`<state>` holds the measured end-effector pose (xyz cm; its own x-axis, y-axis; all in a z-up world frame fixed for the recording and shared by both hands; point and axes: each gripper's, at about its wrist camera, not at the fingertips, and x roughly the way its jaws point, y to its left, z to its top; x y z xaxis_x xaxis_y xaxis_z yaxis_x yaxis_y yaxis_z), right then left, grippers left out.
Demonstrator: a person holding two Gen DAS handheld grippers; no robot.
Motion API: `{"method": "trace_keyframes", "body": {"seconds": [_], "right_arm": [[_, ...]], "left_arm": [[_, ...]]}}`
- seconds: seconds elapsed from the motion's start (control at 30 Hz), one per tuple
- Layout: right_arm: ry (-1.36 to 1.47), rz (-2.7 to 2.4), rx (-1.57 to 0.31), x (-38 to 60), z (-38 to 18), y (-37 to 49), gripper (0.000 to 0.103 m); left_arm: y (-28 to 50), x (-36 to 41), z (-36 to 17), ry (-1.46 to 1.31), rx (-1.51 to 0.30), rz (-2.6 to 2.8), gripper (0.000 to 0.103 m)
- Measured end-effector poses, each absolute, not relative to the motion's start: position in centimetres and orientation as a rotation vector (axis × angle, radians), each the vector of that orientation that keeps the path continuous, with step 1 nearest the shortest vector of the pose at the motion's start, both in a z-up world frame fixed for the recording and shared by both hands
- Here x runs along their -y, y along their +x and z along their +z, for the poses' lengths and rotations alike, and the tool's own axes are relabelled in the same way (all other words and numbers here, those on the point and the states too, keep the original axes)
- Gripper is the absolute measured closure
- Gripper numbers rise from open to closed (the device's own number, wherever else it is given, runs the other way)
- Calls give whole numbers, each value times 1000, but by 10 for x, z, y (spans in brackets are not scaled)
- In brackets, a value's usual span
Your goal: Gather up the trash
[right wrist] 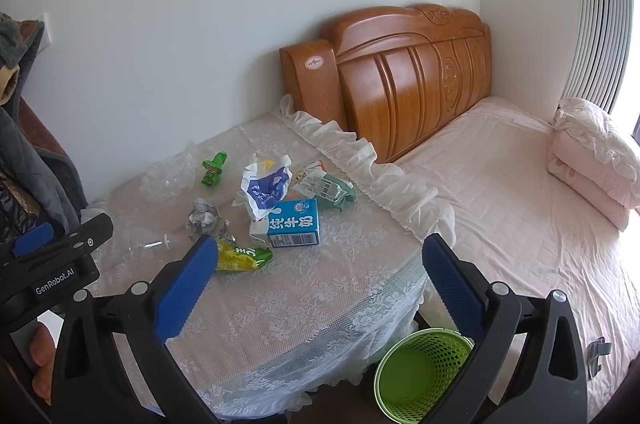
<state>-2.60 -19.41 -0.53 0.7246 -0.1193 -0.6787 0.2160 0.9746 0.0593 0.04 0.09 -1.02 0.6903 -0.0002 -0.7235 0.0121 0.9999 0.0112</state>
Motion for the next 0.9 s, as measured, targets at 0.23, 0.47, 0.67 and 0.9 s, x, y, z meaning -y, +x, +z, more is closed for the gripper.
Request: {"method": "trace_keyframes", "body": {"seconds": [0.23,0.47,0.67,0.9], "right_arm": [[139,-186,-741,194,-6,-25,2],[142,-185,-742,195,-7,-23,2],[142,-186,-745,195,-8,-23,2],[143,-185,-745,195,-8,-22,2]], "left_arm": [[0,-2,-10,17,-809,-8,8],[0,-2,-9,16,-811,-7,8],[-5,-5,-14,20,-815,-9,8],[0,-2,-11,16,-817,-3,8]]}}
